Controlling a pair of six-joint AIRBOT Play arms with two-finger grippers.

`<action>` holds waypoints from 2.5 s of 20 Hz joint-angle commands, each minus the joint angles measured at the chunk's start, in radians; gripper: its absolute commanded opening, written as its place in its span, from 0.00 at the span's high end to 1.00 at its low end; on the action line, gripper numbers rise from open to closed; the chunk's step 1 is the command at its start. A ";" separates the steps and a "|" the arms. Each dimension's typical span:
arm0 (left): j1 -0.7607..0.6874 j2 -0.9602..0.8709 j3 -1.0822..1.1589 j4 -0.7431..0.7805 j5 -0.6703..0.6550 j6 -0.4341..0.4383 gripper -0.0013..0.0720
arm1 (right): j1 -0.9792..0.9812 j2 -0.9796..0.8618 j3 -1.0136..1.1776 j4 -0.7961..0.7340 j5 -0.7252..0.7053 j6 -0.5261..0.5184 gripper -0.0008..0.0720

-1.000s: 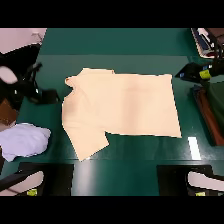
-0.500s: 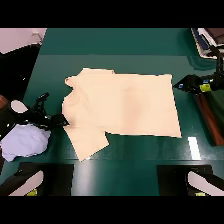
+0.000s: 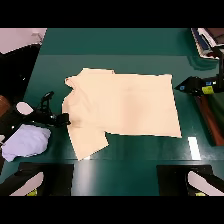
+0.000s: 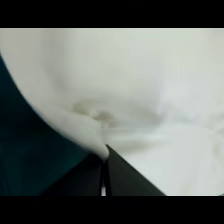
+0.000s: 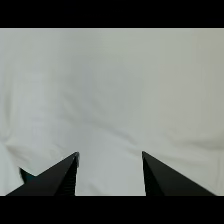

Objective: Fold the shirts.

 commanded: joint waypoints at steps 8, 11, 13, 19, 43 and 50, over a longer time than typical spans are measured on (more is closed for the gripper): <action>-0.008 0.001 0.146 0.003 -0.042 0.013 0.95 | -0.414 0.063 -0.496 -0.267 0.080 0.079 0.28; -0.008 0.001 0.146 0.003 -0.040 0.030 0.95 | -0.422 -0.009 -0.557 -0.169 0.019 0.073 0.28; -0.008 0.001 0.146 0.003 -0.040 0.030 0.95 | -0.406 -0.048 -0.564 -0.093 -0.017 0.057 0.30; -0.008 0.001 0.146 0.003 -0.062 0.030 0.95 | -0.229 -0.107 -0.562 -0.090 -0.045 0.057 0.51; -0.008 0.309 1.448 0.154 -0.134 -0.129 0.96 | -0.116 0.248 0.878 -0.254 0.105 0.106 0.97; -0.008 0.010 1.204 0.181 -0.323 -0.127 0.95 | -0.017 -0.020 0.678 -0.257 0.210 0.141 0.97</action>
